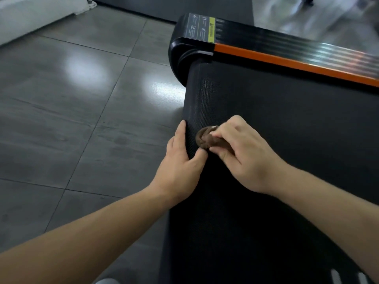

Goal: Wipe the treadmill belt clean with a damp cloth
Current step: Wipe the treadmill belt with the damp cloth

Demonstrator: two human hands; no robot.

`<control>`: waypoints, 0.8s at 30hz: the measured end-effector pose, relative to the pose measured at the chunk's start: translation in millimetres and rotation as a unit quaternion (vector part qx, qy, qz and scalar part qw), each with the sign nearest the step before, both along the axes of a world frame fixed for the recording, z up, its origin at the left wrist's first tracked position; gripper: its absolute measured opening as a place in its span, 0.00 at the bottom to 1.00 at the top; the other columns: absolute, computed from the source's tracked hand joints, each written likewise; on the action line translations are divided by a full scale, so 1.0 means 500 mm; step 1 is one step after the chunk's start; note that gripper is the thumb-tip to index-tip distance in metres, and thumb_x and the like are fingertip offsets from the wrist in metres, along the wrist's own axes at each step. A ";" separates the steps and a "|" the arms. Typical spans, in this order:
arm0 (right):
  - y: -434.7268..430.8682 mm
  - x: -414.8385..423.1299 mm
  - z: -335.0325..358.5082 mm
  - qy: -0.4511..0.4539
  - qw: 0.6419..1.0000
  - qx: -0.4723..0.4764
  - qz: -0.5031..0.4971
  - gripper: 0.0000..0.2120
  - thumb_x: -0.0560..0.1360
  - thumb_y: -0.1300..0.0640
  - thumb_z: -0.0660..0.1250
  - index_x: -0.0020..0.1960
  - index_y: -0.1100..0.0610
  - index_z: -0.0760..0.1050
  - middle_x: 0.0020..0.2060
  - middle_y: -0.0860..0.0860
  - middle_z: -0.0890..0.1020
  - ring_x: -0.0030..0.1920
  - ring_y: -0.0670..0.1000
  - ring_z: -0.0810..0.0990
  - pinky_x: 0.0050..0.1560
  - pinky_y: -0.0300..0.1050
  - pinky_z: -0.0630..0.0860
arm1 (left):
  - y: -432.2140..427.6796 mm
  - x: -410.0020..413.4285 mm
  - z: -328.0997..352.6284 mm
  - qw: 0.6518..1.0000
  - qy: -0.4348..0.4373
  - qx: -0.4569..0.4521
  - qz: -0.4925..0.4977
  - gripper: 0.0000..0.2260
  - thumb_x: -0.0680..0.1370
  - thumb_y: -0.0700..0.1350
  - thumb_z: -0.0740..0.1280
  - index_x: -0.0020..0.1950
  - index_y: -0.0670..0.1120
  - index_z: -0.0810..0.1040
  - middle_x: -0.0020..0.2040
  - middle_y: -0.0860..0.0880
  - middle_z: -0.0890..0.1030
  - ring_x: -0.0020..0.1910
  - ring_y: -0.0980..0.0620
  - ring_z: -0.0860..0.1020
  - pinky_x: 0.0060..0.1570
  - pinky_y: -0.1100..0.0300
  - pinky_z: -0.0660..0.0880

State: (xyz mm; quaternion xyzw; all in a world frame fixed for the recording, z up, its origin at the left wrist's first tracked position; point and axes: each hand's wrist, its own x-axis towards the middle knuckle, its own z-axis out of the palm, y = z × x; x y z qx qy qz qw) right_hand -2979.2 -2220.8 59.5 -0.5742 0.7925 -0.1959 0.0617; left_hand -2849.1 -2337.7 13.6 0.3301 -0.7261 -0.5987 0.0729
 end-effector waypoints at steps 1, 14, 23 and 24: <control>0.002 -0.003 0.002 -0.004 1.000 0.007 0.011 0.19 0.77 0.43 0.58 0.56 0.56 0.75 0.49 0.51 0.72 0.45 0.52 0.75 0.49 0.54 0.74 | 0.003 0.010 0.000 1.000 0.006 0.019 0.001 0.34 0.80 0.54 0.63 0.82 0.59 0.49 0.81 0.57 0.56 0.70 0.67 0.59 0.66 0.67 0.56; -0.286 -0.150 -0.016 0.163 0.982 0.012 -0.093 0.14 0.80 0.47 0.64 0.60 0.53 0.75 0.58 0.57 0.72 0.58 0.59 0.73 0.60 0.57 0.71 | 0.068 0.105 -0.002 0.996 0.003 0.089 0.022 0.33 0.80 0.62 0.61 0.79 0.70 0.45 0.75 0.69 0.58 0.66 0.71 0.65 0.66 0.66 0.64; -0.323 -0.184 0.016 0.152 0.983 0.027 -0.097 0.14 0.79 0.46 0.66 0.60 0.52 0.75 0.58 0.55 0.72 0.56 0.56 0.74 0.56 0.52 0.71 | 0.068 0.105 -0.012 0.999 0.014 0.044 0.023 0.37 0.74 0.67 0.59 0.81 0.65 0.48 0.77 0.66 0.60 0.73 0.67 0.63 0.73 0.60 0.64; -0.313 -0.159 0.008 0.152 0.983 0.023 -0.098 0.14 0.79 0.46 0.67 0.60 0.53 0.76 0.58 0.56 0.72 0.57 0.57 0.73 0.58 0.54 0.71 | 0.068 0.105 -0.011 0.998 0.014 0.048 0.024 0.37 0.74 0.67 0.59 0.80 0.65 0.48 0.77 0.66 0.60 0.73 0.66 0.63 0.73 0.58 0.64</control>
